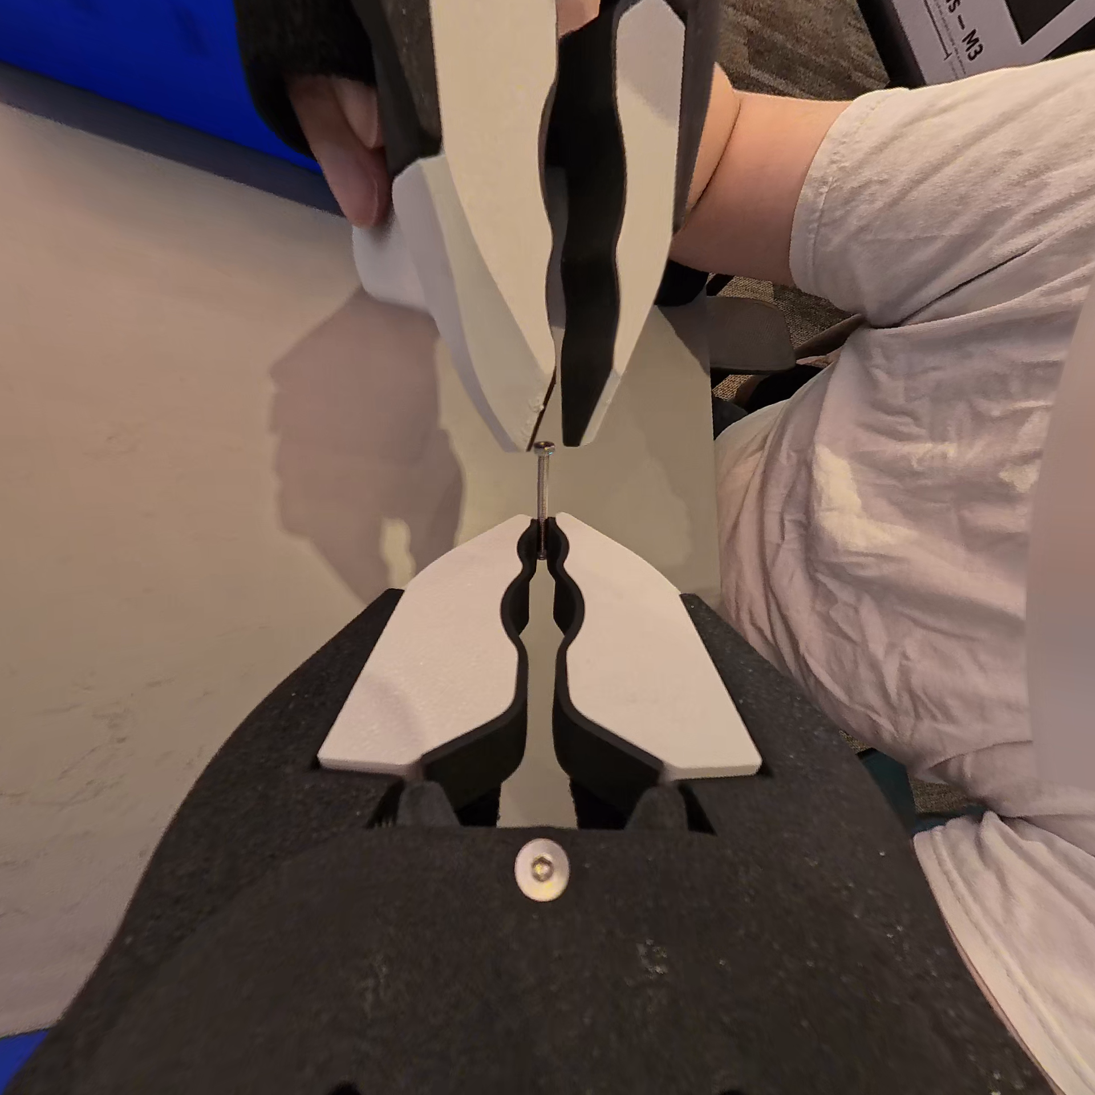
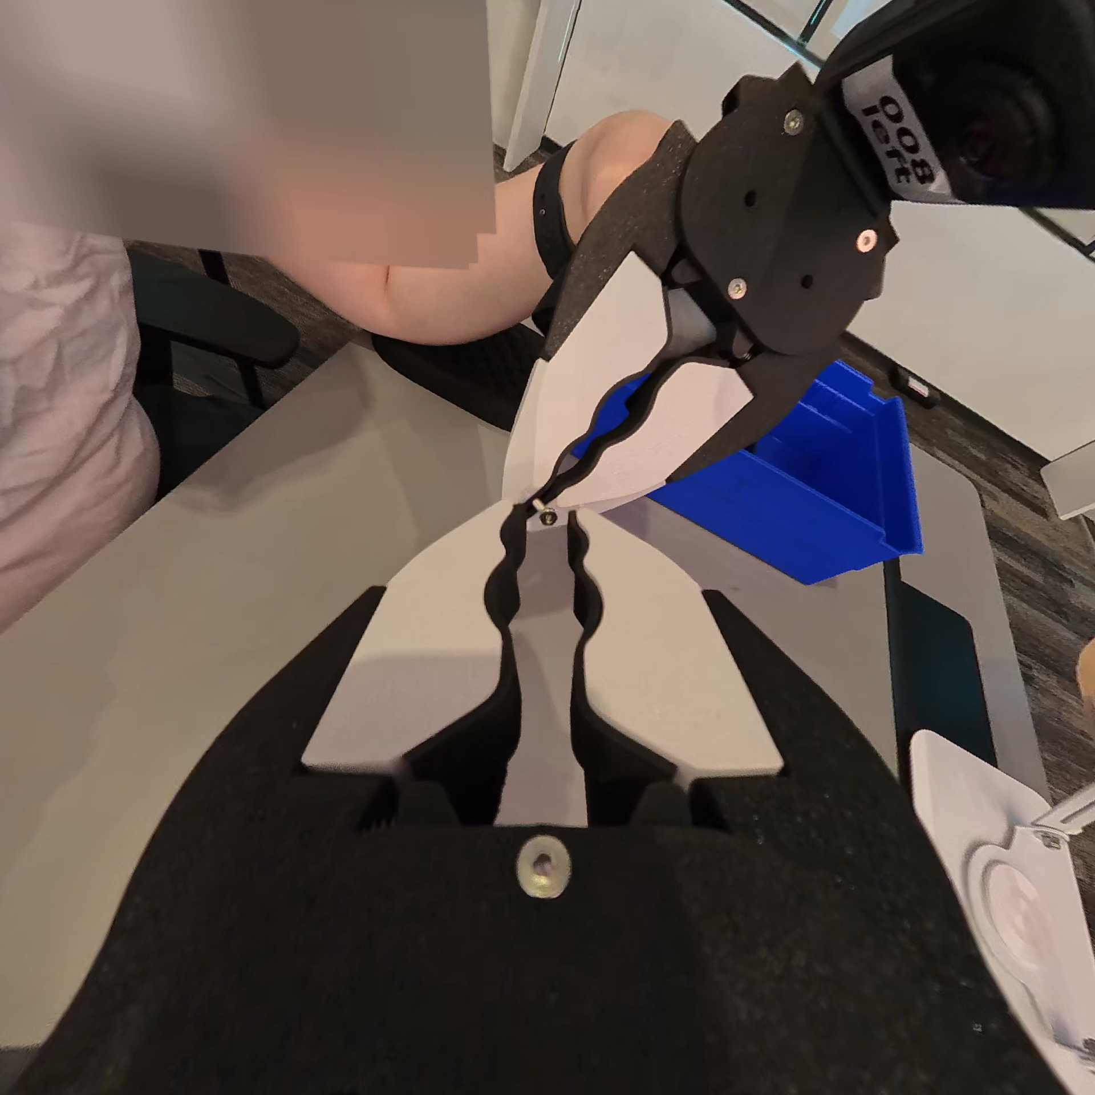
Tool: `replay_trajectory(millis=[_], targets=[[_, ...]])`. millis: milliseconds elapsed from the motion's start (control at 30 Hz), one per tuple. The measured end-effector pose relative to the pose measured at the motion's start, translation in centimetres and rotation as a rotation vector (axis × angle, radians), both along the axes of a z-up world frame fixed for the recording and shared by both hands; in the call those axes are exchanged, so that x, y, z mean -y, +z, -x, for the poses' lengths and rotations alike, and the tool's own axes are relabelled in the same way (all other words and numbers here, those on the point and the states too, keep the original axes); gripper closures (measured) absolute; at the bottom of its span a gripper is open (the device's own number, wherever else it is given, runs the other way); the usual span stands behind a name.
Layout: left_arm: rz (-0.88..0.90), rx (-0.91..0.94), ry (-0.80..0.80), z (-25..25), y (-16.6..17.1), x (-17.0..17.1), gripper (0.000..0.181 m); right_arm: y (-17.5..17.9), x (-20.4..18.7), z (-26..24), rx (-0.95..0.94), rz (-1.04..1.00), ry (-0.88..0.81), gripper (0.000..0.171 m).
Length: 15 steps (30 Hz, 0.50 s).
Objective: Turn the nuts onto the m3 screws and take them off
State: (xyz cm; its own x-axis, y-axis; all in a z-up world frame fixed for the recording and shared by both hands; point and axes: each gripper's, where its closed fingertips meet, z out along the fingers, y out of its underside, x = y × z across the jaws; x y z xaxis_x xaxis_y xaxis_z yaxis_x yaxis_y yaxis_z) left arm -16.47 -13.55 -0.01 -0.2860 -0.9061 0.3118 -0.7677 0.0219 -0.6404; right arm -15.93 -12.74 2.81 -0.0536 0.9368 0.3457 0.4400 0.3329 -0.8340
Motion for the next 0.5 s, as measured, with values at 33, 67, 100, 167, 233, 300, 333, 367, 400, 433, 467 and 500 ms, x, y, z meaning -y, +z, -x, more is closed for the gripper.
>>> replay_trajectory(millis=[33, 67, 100, 167, 233, 300, 333, 367, 400, 433, 467, 500], targets=[[0.002, 0.000, -0.003, 0.0, 0.0, 0.1, 0.179, -0.1, 0.0, 0.0, 0.007, -0.017, 0.004, 0.158], [0.005, 0.001, -0.007, 0.1, 0.1, 0.1, 0.179, -0.1, 0.2, 0.0, 0.009, -0.028, 0.012, 0.158], [0.006, 0.002, -0.009, 0.1, 0.1, 0.2, 0.179, -0.1, 0.3, 0.0, 0.006, -0.035, 0.018, 0.158], [0.013, 0.005, -0.016, 0.2, 0.2, 0.3, 0.179, 0.0, 0.3, 0.0, 0.006, -0.051, 0.018, 0.158], [0.023, 0.007, -0.024, 0.2, 0.3, 0.5, 0.179, 0.0, 0.2, 0.0, 0.013, -0.077, 0.009, 0.158], [0.037, 0.008, -0.035, 0.3, 0.4, 0.8, 0.179, -0.1, 0.4, 0.1, 0.020, -0.093, 0.016, 0.158], [0.050, 0.010, -0.043, 0.3, 0.5, 1.0, 0.179, 0.0, 0.6, 0.2, 0.024, -0.100, 0.024, 0.158], [0.055, 0.011, -0.047, 0.3, 0.5, 1.1, 0.179, 0.1, 0.7, 0.3, 0.024, -0.115, 0.025, 0.158], [0.054, 0.010, -0.047, 0.4, 0.5, 1.1, 0.179, 0.2, 0.8, 0.3, 0.022, -0.132, 0.027, 0.159], [0.054, 0.009, -0.049, 0.4, 0.5, 1.1, 0.179, 0.4, 1.0, 0.3, 0.019, -0.142, 0.031, 0.160], [0.059, 0.008, -0.051, 0.4, 0.5, 1.2, 0.179, 0.5, 1.1, 0.3, 0.016, -0.145, 0.037, 0.160], [0.066, 0.007, -0.053, 0.4, 0.5, 1.2, 0.179, 0.5, 1.2, 0.4, 0.018, -0.147, 0.036, 0.161]])
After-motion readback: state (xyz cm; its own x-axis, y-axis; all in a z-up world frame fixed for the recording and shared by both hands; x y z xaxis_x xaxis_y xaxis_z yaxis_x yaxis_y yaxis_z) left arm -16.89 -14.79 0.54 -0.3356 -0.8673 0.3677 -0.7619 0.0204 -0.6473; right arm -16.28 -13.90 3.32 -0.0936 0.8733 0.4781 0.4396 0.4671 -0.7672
